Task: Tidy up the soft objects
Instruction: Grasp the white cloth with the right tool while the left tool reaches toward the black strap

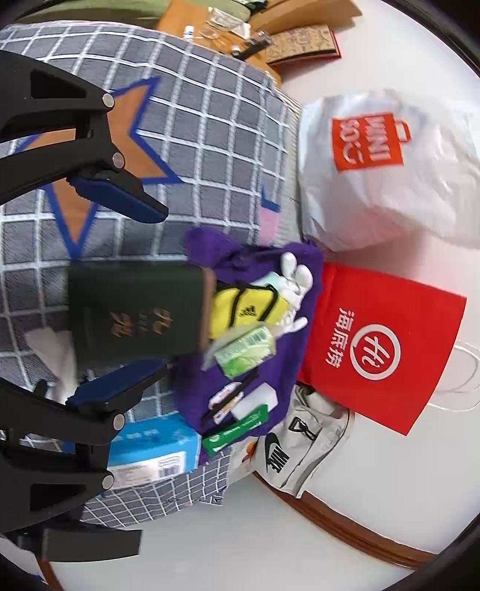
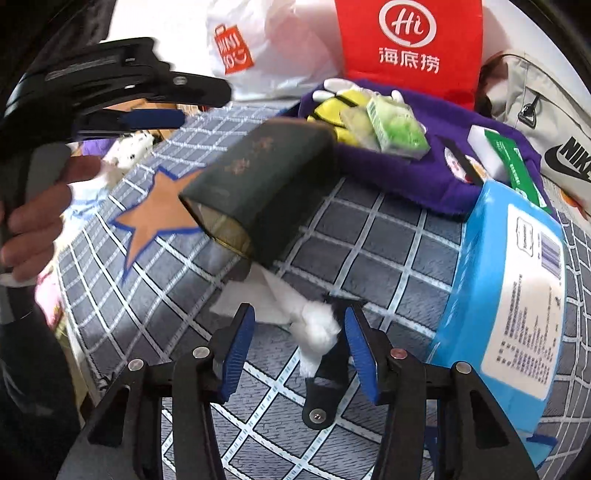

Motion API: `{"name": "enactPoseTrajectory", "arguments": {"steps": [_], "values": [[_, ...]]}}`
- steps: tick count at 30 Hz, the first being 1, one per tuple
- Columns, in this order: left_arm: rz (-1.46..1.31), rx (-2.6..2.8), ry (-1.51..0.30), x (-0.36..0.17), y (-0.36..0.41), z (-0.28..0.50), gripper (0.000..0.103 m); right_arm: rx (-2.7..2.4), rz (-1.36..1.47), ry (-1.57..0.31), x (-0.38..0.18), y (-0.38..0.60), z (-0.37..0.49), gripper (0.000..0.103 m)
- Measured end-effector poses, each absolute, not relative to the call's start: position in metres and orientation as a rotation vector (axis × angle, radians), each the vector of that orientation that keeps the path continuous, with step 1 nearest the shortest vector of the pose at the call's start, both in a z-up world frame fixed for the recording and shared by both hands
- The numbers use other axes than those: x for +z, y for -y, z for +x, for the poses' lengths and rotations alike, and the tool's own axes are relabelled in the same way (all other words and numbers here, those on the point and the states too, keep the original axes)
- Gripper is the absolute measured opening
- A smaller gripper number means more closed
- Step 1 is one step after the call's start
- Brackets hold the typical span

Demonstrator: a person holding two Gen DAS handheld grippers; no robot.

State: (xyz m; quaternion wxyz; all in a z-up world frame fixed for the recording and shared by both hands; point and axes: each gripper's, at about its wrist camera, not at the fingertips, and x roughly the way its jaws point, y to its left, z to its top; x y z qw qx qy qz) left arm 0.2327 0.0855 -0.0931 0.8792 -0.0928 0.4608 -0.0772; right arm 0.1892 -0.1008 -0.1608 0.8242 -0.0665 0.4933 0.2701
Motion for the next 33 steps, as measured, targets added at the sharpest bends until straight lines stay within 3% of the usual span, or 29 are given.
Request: {"name": "enactPoseTrajectory", "arguments": {"steps": [10, 11, 14, 24, 33], "values": [[-0.232, -0.153, -0.958, -0.103, -0.114, 0.189, 0.074, 0.469, -0.416, -1.036, -0.182, 0.070, 0.182, 0.053], [-0.236, -0.150, -0.957, -0.103, -0.116, 0.187, 0.074, 0.481, -0.411, -1.039, -0.182, 0.069, 0.183, 0.048], [-0.253, -0.144, -0.961, -0.104, -0.121, 0.180, 0.074, 0.491, -0.381, -1.066, -0.182, 0.073, 0.187, 0.021], [-0.260, -0.130, -0.997, -0.113, -0.116, 0.157, 0.074, 0.568, -0.195, -1.013, -0.150, 0.106, 0.154, 0.021], [-0.195, -0.164, -1.065, -0.131, -0.063, 0.144, 0.074, 0.515, -0.054, -0.993, -0.148, 0.165, 0.121, 0.021]]}}
